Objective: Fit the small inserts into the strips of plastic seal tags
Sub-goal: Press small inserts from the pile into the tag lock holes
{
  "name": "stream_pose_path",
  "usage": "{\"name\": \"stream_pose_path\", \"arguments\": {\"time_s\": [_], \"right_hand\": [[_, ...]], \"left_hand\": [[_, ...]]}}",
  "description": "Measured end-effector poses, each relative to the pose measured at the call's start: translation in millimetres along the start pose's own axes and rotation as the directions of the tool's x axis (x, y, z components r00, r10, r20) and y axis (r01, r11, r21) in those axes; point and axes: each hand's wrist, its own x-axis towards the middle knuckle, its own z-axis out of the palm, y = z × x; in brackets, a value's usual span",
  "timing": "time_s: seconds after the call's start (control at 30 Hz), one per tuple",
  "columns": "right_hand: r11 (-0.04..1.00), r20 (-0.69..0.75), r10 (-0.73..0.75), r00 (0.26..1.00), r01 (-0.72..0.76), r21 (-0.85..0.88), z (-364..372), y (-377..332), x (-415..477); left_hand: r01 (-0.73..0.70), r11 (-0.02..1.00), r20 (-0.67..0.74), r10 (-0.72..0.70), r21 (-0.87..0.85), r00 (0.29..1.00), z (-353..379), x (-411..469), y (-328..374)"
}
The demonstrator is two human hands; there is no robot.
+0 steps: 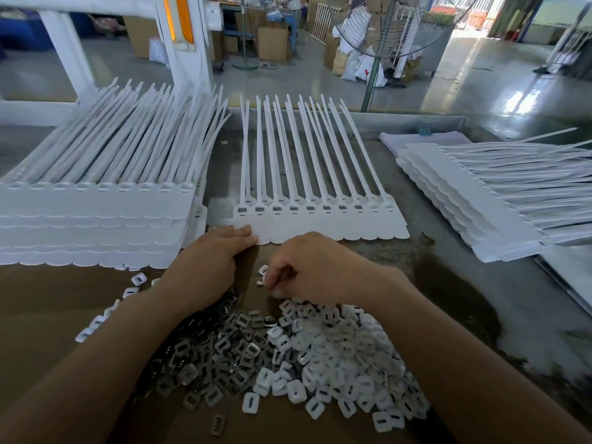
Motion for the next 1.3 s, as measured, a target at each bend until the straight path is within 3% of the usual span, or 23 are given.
{"name": "stream_pose_path", "arguments": {"time_s": [0.2, 0.33, 0.47, 0.63, 0.73, 0.9, 1.03, 1.1, 1.2, 1.3], "right_hand": [[0.998, 0.030, 0.027, 0.999, -0.025, -0.054, 6, 2, 5], [0.999, 0.047, 0.004, 0.999, -0.005, 0.034, 4, 4, 4], [0.968, -0.037, 0.034, 0.999, -0.023, 0.250, -3, 7, 0], [0.958, -0.117, 0.057, 0.992, -0.021, 0.287, -6, 14, 1], [0.945, -0.185, 0.149, 0.971, -0.084, 0.316, -11, 30, 1], [0.865, -0.373, 0.381, 0.846, -0.185, 0.466, -28, 77, -3], [0.754, -0.475, 0.577, 0.665, -0.209, 0.622, -36, 115, -11], [0.748, -0.539, 0.606, 0.585, -0.188, 0.636, -36, 127, -12], [0.782, -0.596, 0.600, 0.534, -0.232, 0.579, -33, 140, -8], [0.772, -0.577, 0.613, 0.540, -0.252, 0.584, -28, 145, -1]], "left_hand": [[-0.002, 1.000, -0.001, 0.002, 0.002, 1.000, 0, 1, 0], [0.000, 1.000, 0.000, 0.000, 0.004, 1.000, -1, -1, 0], [-0.001, 1.000, 0.002, 0.001, 0.018, 1.000, -1, -1, 0], [-0.004, 0.999, 0.012, 0.003, 0.038, 1.000, 0, 1, 0], [0.001, 0.999, 0.019, -0.002, 0.038, 1.000, -1, 0, -1], [0.006, 0.999, 0.029, -0.007, 0.034, 1.000, -1, -2, -1], [0.005, 0.999, 0.025, -0.006, 0.038, 1.000, -1, 0, -1], [0.004, 0.999, 0.020, -0.005, 0.032, 1.000, -1, 0, 0], [-0.001, 1.000, 0.013, 0.000, 0.030, 1.000, -1, 0, 0], [-0.001, 1.000, 0.012, 0.001, 0.029, 1.000, -1, 0, 1]]}}
